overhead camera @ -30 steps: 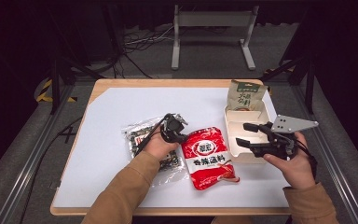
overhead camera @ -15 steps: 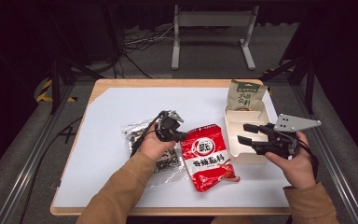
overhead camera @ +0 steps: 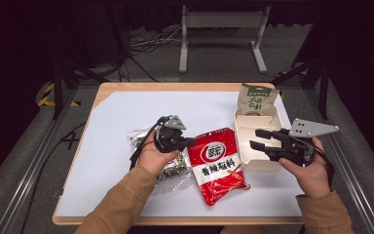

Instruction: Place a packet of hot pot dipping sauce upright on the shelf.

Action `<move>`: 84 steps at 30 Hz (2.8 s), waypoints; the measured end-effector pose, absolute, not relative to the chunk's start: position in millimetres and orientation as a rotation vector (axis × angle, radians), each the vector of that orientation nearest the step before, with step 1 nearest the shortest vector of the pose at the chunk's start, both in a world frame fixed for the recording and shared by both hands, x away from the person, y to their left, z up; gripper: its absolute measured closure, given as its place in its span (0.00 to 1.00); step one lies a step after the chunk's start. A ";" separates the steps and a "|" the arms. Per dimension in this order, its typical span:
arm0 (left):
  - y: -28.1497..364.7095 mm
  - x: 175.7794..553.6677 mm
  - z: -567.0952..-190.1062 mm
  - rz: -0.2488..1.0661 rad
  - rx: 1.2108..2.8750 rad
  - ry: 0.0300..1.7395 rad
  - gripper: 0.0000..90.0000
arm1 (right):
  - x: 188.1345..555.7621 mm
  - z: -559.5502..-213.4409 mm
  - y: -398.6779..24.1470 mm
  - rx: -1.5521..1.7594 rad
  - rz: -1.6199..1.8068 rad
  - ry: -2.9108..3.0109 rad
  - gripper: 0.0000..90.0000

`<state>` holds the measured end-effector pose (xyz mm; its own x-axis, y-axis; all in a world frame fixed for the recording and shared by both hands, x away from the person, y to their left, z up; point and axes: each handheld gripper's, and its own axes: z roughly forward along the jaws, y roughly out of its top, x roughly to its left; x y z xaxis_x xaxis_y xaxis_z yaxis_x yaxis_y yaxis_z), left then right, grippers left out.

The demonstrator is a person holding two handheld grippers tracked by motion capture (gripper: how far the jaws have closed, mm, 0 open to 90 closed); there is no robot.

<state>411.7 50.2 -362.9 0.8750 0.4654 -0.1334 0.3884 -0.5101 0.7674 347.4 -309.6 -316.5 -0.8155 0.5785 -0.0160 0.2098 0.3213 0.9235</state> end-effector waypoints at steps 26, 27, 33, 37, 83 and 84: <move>51.2 345.4 -308.1 0.192 2.060 0.350 1.00 | 341.6 -314.2 -308.6 0.564 1.462 2.348 0.51; 51.0 343.2 -306.1 0.193 2.059 0.342 1.00 | 341.0 -313.8 -307.5 0.549 1.468 2.355 0.51; 47.2 334.4 -297.7 0.201 2.043 0.293 1.00 | 338.0 -312.5 -300.5 0.478 1.426 2.393 0.51; 44.9 330.3 -294.0 0.207 2.040 0.262 1.00 | 337.3 -312.1 -297.7 0.455 1.419 2.402 0.51; 64.0 333.2 -297.5 0.163 1.949 0.360 0.74 | 339.0 -295.5 -253.6 0.342 1.365 2.644 0.99; 66.3 333.7 -298.1 0.166 1.941 0.371 0.70 | 339.2 -294.5 -253.6 0.351 1.371 2.642 0.99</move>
